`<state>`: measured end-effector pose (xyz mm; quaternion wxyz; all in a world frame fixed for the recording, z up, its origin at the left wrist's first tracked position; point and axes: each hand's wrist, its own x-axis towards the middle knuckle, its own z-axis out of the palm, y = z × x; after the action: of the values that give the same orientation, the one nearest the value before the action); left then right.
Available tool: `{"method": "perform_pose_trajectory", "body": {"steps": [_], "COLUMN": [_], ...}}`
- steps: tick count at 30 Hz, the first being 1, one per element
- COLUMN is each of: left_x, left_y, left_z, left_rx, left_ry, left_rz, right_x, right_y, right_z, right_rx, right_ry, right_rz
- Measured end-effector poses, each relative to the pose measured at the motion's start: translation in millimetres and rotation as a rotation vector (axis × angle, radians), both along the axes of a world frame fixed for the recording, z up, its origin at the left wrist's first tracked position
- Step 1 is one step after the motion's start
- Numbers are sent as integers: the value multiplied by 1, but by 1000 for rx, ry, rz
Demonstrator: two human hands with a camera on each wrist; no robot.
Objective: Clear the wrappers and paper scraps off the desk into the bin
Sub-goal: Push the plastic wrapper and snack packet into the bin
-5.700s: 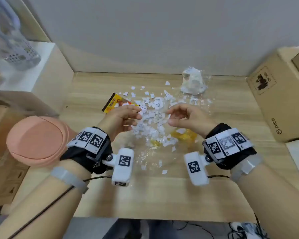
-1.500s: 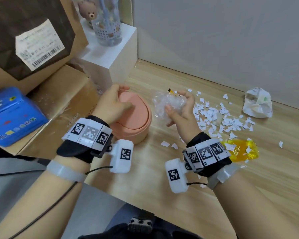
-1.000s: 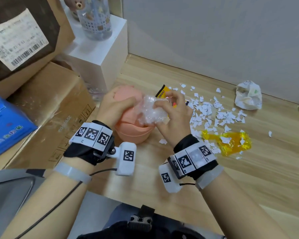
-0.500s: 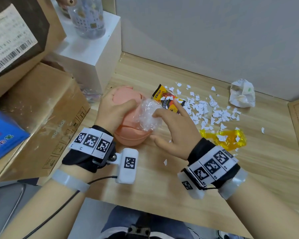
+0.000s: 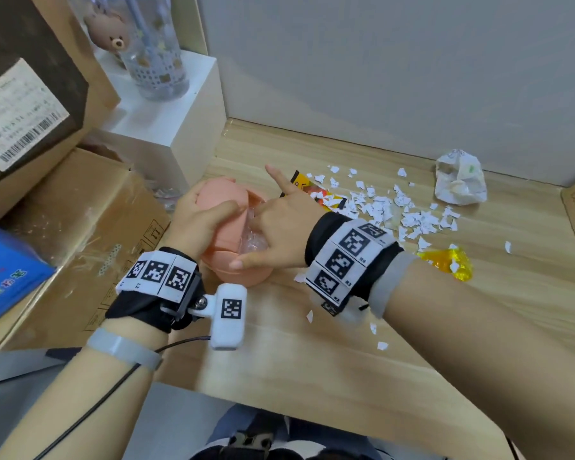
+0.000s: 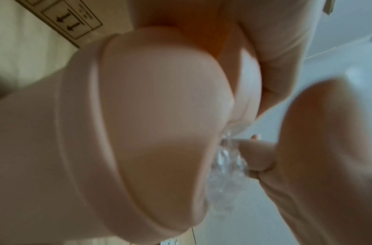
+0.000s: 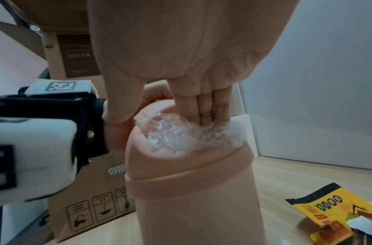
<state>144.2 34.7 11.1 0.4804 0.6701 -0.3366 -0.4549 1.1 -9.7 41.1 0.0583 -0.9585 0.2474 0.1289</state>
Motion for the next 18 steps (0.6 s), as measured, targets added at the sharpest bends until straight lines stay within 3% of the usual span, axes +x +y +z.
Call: {"method": "perform_pose_trajectory", "body": {"steps": [5, 8, 13, 18], "left_x": [-7, -6, -8, -13], "left_y": [-1, -2, -3, -6], "left_z": [2, 2, 1, 2], "left_rx": [30, 10, -12, -28], "left_ry": [-62, -69, -77, -74], "left_rz": [5, 39, 102, 128], "right_x": [1, 2, -18, -11], "right_y": [8, 1, -14, -15], "right_z": [-37, -42, -29, -32], "right_rx": [41, 113, 95, 33], "right_ry": [166, 112, -171, 132], "right_rz": [41, 18, 51, 184]}}
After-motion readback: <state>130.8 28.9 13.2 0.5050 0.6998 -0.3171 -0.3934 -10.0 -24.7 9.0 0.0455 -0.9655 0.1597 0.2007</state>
